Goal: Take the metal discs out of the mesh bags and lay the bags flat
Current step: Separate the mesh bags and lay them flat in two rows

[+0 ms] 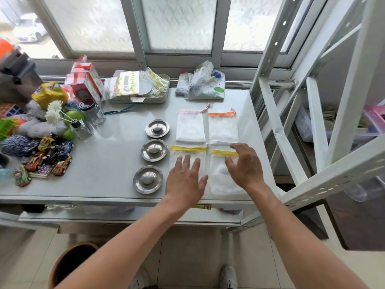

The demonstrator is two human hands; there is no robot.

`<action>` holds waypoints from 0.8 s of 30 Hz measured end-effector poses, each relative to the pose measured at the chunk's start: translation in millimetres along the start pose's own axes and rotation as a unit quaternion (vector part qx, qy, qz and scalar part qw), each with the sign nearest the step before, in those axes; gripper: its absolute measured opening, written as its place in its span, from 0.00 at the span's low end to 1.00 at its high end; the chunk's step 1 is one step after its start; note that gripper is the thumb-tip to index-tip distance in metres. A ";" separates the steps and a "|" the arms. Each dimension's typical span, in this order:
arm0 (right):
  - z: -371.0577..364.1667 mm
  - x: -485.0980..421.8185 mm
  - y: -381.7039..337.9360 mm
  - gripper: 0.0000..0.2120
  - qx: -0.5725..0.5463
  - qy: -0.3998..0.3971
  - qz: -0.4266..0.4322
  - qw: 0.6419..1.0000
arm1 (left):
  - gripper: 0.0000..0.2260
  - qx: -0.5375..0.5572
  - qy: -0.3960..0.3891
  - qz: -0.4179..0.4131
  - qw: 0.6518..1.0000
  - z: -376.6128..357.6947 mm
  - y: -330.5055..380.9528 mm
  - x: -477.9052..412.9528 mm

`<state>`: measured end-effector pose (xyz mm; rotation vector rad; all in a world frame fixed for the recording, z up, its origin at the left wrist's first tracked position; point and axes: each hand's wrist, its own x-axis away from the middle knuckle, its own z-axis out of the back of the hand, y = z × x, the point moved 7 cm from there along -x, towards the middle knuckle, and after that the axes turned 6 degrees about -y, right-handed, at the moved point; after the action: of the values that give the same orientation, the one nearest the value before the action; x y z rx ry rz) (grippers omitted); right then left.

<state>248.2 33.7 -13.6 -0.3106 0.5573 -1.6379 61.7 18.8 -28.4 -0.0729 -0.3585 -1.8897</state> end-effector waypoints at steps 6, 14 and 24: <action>-36.6 17.1 -17.7 0.27 0.042 -0.097 0.018 0.994 | 0.28 -0.046 -0.065 0.002 0.997 -18.9 -15.6 5.7; -41.9 18.6 -12.7 0.29 0.048 -0.134 0.024 0.990 | 0.28 -0.036 -0.069 0.007 0.997 -16.7 -16.7 3.6; -29.9 44.0 -5.5 0.31 0.070 -0.095 0.003 0.993 | 0.29 -0.043 -0.046 -0.035 0.997 -30.4 -11.1 20.3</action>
<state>221.8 -3.9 -41.0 -0.3559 0.2964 -1.6113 48.1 -5.0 -55.1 -0.2076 -0.3452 -1.9750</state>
